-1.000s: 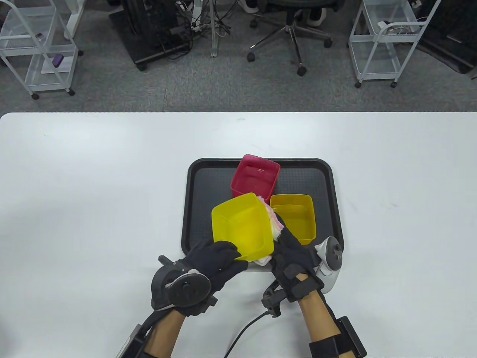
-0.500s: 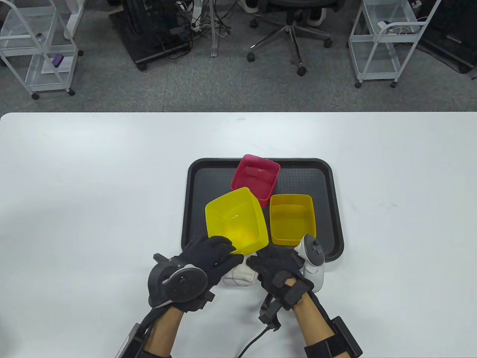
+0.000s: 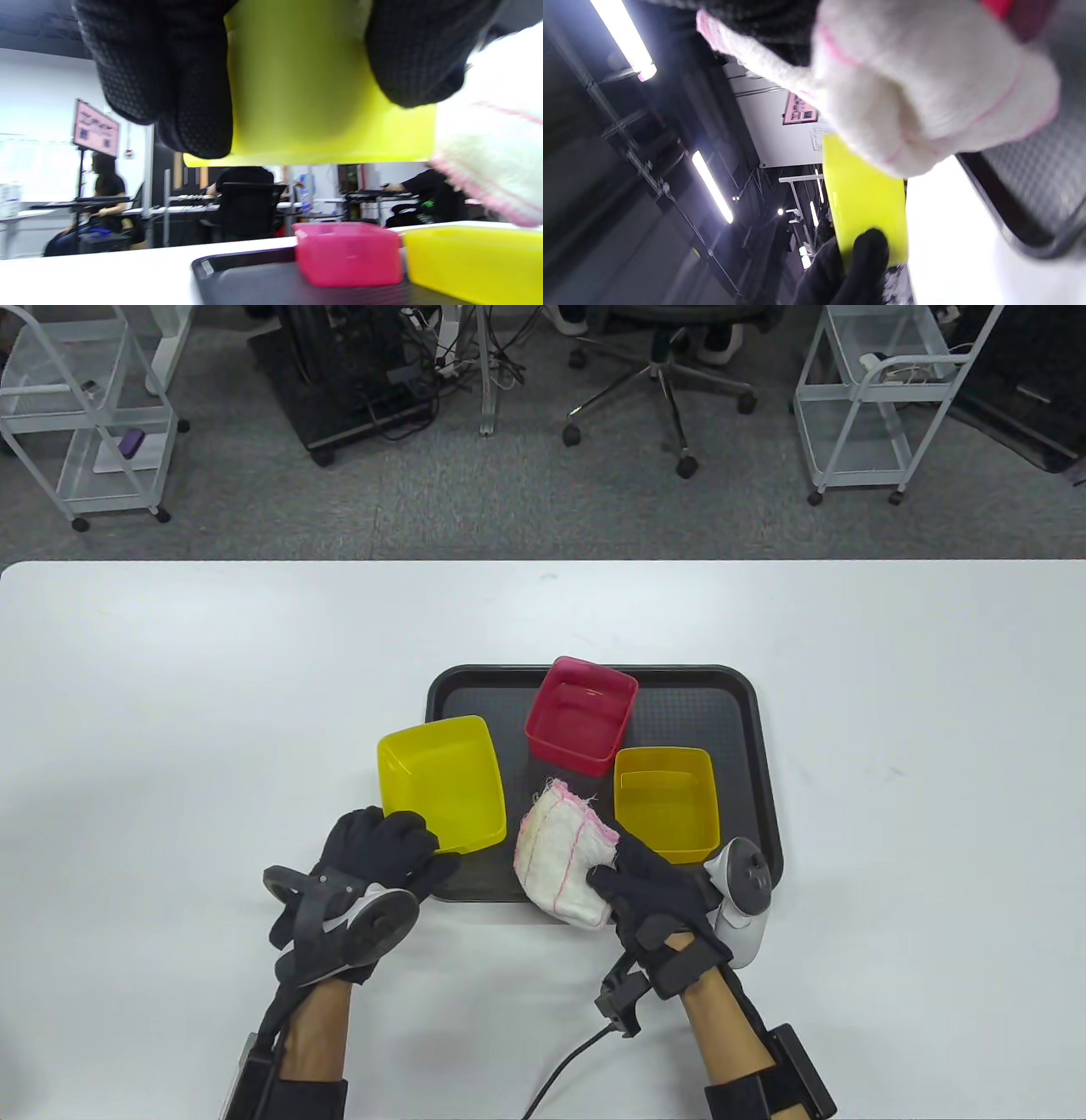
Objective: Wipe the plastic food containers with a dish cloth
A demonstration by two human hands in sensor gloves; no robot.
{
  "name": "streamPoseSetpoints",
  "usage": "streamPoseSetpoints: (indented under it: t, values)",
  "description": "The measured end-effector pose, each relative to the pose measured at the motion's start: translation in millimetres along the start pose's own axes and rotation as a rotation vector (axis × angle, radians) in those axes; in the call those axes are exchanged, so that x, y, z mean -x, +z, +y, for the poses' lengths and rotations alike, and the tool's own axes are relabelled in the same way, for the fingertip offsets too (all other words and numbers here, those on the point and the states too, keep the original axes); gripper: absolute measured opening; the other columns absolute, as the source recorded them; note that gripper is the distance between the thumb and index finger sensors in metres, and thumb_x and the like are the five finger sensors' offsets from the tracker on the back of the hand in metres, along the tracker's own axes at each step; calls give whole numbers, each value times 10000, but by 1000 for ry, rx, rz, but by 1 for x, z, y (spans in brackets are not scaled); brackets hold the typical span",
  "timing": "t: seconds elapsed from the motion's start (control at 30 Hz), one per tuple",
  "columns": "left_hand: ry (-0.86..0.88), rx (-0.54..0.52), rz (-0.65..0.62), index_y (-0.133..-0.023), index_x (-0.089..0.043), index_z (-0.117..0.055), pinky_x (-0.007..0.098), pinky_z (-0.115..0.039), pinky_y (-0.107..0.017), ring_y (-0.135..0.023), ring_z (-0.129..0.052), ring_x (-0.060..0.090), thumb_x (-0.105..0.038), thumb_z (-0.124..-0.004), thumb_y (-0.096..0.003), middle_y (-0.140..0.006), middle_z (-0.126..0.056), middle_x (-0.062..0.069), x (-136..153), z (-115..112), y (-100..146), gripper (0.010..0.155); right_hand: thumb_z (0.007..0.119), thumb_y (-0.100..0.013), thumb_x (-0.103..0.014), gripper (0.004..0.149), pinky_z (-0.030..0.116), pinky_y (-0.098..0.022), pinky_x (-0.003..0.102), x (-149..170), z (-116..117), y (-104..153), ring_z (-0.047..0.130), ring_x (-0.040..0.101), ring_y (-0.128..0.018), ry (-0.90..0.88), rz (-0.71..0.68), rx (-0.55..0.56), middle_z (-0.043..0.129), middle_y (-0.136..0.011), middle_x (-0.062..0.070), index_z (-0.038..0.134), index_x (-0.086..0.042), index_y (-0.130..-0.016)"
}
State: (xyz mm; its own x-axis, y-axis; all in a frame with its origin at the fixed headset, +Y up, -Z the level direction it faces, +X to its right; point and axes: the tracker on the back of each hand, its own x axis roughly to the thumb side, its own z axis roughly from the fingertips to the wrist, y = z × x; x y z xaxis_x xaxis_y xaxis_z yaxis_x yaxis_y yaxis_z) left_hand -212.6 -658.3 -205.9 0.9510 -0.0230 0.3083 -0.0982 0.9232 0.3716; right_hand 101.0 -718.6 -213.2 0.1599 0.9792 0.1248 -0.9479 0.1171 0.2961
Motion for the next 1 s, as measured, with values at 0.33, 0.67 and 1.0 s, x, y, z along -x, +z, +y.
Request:
streamPoseSetpoints:
  t: [0.33,0.67,1.0]
  values:
    - [-17,246,229,-753,-259,-950,498,-779,-747,-908,-933,371,-645,-803,-431,-949,-923,-69,65,-30,18,524,741,-465,-38,473,736,-552,595,-44,-4,14,755,515,-840,601,-351,94,735,-984,224,711,-112,-931]
    - [-67,439,250,-780,-226,-952,498,-746,-771,-979,-888,372,-636,-827,-423,-1016,-885,-62,69,-57,22,557,741,-465,-39,472,736,-547,593,-35,-19,22,754,517,-836,566,-330,169,734,-981,225,709,-109,-931]
    - [17,508,281,-1071,-294,-737,754,-298,-746,-1136,-434,570,-668,-808,-436,-1251,-562,64,63,-42,18,740,741,-465,-41,475,737,-545,592,-33,-26,25,756,519,-832,552,-299,205,733,-979,231,704,-104,-934]
